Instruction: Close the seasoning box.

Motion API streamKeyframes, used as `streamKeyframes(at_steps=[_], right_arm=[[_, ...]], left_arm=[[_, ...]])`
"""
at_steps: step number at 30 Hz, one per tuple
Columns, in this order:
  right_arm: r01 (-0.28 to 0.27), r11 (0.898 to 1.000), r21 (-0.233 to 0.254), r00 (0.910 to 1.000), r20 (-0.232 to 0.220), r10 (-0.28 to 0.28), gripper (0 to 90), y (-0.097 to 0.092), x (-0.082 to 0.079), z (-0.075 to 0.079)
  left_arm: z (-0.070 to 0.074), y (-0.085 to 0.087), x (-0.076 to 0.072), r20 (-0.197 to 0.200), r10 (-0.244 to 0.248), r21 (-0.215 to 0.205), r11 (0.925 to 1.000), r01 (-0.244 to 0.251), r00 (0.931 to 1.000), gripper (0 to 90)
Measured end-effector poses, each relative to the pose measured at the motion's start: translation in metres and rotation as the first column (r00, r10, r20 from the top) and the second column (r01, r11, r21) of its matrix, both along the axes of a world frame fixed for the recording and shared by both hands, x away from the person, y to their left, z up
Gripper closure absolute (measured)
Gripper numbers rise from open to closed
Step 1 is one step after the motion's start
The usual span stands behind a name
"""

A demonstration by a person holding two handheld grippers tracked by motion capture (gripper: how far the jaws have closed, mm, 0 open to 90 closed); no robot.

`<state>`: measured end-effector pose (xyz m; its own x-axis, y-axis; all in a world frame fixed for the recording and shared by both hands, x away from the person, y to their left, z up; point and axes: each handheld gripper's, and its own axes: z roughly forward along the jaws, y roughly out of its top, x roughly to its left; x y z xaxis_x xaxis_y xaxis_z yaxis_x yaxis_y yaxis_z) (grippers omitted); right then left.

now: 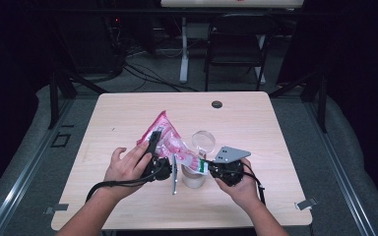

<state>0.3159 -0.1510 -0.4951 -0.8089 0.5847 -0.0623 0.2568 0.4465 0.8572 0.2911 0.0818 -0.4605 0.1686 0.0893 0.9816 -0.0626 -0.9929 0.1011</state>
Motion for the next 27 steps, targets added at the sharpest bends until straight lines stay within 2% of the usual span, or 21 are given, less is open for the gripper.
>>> streamKeyframes(at_steps=[27], right_arm=[[0.002, 1.000, -0.003, 1.0000, -0.002, -0.002, 90.0, 0.0004, 0.0000, -0.0012]], left_arm=[[-0.0006, -0.0002, 0.0005, -0.005, -0.002, -0.005, 1.0000, 0.002, 1.0000, 67.4]])
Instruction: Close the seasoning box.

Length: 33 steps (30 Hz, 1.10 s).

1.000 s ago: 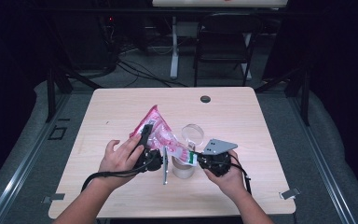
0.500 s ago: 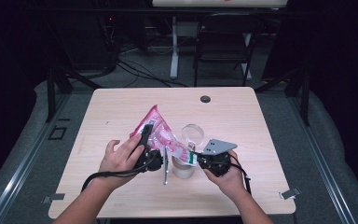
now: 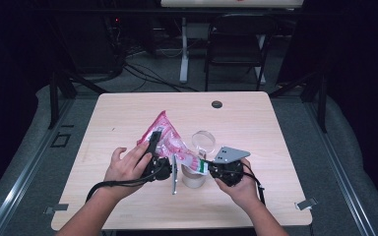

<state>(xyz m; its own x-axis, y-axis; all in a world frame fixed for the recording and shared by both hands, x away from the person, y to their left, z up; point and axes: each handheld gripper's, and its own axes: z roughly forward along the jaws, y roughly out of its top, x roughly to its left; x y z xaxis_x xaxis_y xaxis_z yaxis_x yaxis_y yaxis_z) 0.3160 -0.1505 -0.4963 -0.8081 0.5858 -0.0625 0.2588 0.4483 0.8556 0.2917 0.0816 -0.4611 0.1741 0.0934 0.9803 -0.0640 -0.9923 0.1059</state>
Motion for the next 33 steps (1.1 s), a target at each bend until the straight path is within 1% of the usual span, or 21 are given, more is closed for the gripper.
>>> streamKeyframes(at_steps=[2, 7, 8, 10, 11, 20, 22, 23, 25, 27, 33], right_arm=[[0.001, 1.000, 0.000, 1.0000, 0.000, -0.001, 90.0, 0.0000, 0.0000, -0.0001], [0.001, 1.000, 0.000, 1.0000, 0.000, -0.001, 90.0, -0.0002, 0.0000, 0.0000], [0.001, 1.000, 0.001, 1.0000, 0.000, -0.001, 90.0, -0.0003, 0.0000, 0.0001], [0.001, 1.000, 0.000, 1.0000, 0.000, -0.001, 90.0, -0.0001, 0.0000, 0.0001], [0.000, 1.000, 0.000, 1.0000, 0.000, 0.000, 90.0, 0.0000, -0.0001, 0.0000], [0.001, 1.000, 0.000, 1.0000, 0.001, -0.001, 90.0, 0.0000, -0.0002, 0.0002], [0.001, 1.000, 0.000, 1.0000, 0.001, -0.001, 90.0, -0.0001, -0.0001, 0.0001], [0.001, 1.000, -0.001, 1.0000, 0.000, -0.001, 90.0, -0.0001, -0.0001, 0.0001], [0.001, 1.000, 0.000, 1.0000, 0.001, -0.001, 90.0, -0.0001, -0.0002, 0.0002], [0.000, 1.000, 0.001, 1.0000, 0.001, 0.000, 90.0, -0.0003, -0.0002, 0.0004], [0.000, 1.000, -0.003, 1.0000, 0.003, 0.000, 90.0, -0.0003, -0.0004, 0.0009]], left_arm=[[-0.0003, 0.0001, 0.0006, 0.003, -0.005, -0.002, 1.0000, 0.005, 1.0000, 67.3], [0.0006, -0.0003, 0.0003, -0.002, 0.002, 0.002, 1.0000, -0.002, 1.0000, 67.4], [0.0003, -0.0001, 0.0007, 0.001, -0.004, 0.000, 1.0000, 0.004, 1.0000, 67.4], [0.0009, -0.0001, 0.0001, -0.004, 0.002, 0.002, 1.0000, -0.002, 1.0000, 67.5], [0.0006, 0.0002, 0.0006, -0.002, -0.004, -0.001, 1.0000, 0.004, 1.0000, 67.5], [-0.0004, 0.0004, 0.0008, -0.001, -0.004, -0.005, 1.0000, 0.004, 1.0000, 67.6], [0.0000, 0.0001, 0.0005, -0.007, 0.003, -0.002, 1.0000, -0.003, 1.0000, 67.6], [-0.0005, 0.0003, 0.0010, -0.001, -0.004, -0.007, 1.0000, 0.004, 1.0000, 67.6], [-0.0002, 0.0003, 0.0008, -0.002, -0.003, -0.007, 1.0000, 0.003, 1.0000, 67.6], [0.0001, 0.0001, 0.0003, -0.007, 0.005, -0.005, 1.0000, -0.005, 1.0000, 67.7], [-0.0001, 0.0011, 0.0009, -0.022, 0.009, -0.014, 0.9999, -0.010, 0.9997, 68.0]])
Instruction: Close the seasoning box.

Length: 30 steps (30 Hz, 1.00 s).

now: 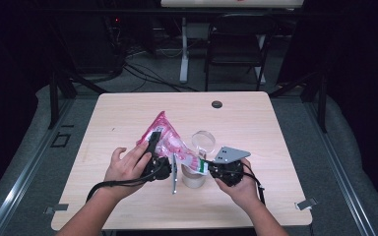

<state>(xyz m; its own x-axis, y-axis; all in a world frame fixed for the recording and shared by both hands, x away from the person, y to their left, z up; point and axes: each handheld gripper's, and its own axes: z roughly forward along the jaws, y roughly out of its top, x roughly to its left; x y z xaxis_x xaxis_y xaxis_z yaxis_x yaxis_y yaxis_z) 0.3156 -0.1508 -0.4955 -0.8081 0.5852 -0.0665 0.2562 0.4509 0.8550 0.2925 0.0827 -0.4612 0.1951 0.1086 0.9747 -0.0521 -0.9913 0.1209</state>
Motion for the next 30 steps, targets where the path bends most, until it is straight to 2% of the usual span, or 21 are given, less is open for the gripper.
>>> streamKeyframes(at_steps=[30], right_arm=[[0.007, 1.000, 0.001, 0.9999, 0.008, -0.007, 90.0, 0.0000, -0.0011, 0.0023]], left_arm=[[-0.0086, 0.0066, 0.0008, -0.091, 0.032, -0.088, 0.9954, -0.040, 0.9953, 69.1]])
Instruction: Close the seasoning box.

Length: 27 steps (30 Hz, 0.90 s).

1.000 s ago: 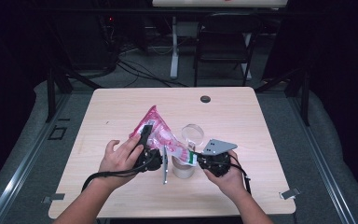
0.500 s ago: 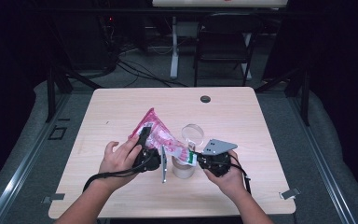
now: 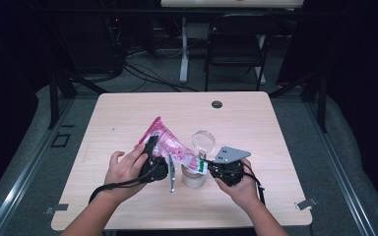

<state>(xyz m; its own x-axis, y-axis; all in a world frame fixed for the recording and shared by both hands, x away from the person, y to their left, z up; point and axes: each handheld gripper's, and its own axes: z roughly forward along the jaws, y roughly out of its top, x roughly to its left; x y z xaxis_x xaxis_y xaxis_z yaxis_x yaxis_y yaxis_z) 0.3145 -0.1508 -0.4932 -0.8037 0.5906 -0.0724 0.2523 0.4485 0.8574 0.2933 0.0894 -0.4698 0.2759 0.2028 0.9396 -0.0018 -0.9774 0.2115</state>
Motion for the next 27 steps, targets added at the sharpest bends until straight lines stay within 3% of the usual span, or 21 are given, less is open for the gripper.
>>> streamKeyframes(at_steps=[19, 27], right_arm=[[-0.011, 1.000, 0.011, 0.9999, 0.012, 0.010, 90.0, 0.004, -0.003, 0.004], [-0.015, 1.000, 0.015, 0.9997, 0.020, 0.015, 90.0, 0.006, -0.004, 0.007]], left_arm=[[-0.008, 0.008, -0.001, -0.051, 0.019, -0.056, 0.9982, -0.022, 0.9985, 69.7], [-0.013, 0.012, -0.001, -0.075, 0.023, -0.101, 0.9944, -0.031, 0.9969, 70.0]])
